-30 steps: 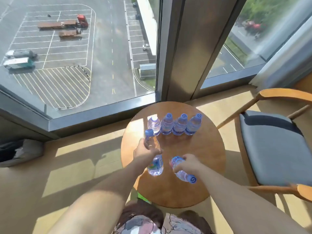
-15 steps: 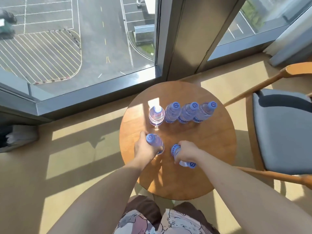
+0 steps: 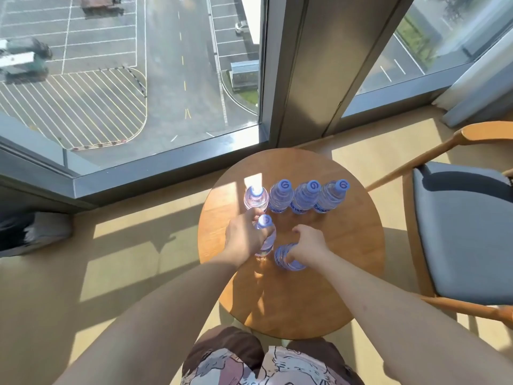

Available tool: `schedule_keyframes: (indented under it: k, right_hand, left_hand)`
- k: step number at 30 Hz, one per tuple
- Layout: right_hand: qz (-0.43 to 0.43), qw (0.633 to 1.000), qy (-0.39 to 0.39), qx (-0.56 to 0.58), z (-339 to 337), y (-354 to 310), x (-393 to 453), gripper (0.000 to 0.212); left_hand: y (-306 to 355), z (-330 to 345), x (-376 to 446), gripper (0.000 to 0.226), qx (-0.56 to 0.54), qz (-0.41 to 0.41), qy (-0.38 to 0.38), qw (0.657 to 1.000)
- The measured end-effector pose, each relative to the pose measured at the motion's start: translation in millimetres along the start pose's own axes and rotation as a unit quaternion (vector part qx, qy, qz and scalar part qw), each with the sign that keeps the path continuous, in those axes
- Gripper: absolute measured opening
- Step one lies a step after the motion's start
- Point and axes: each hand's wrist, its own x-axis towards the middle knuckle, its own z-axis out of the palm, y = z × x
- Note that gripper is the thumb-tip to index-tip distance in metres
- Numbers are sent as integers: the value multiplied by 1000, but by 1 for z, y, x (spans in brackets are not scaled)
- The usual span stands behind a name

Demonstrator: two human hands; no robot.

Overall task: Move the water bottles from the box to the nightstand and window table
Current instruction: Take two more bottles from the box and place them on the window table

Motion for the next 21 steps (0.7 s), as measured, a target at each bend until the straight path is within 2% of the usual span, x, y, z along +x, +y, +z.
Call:
schedule_keyframes:
  k: [4,7,11,15,19,21]
  right_hand:
    - [34,998,60,-16,0,-3,-7,47]
    - [16,996,86,-20,-1,-2,-7,52]
    - [-37,994,98,-32,0,3,-9,57]
    - [-4,991,130,-37,0,10,-13,41]
    - [-14,990,137,13,-4,10,-12,55]
    - [-31,989,142,24,-8,6,-10,53]
  left_hand:
    - [0,-6,5,29,67,25,-1,997]
    - [-1,-9,7,13,94,41,4,995]
    - [0,-12,11,34,120,48,37,991]
    - [2,-9,15,32,137,41,24,989]
    - [7,-5,21,29,133,46,9,990]
    - [12,-5,23,33,140,50,11,989]
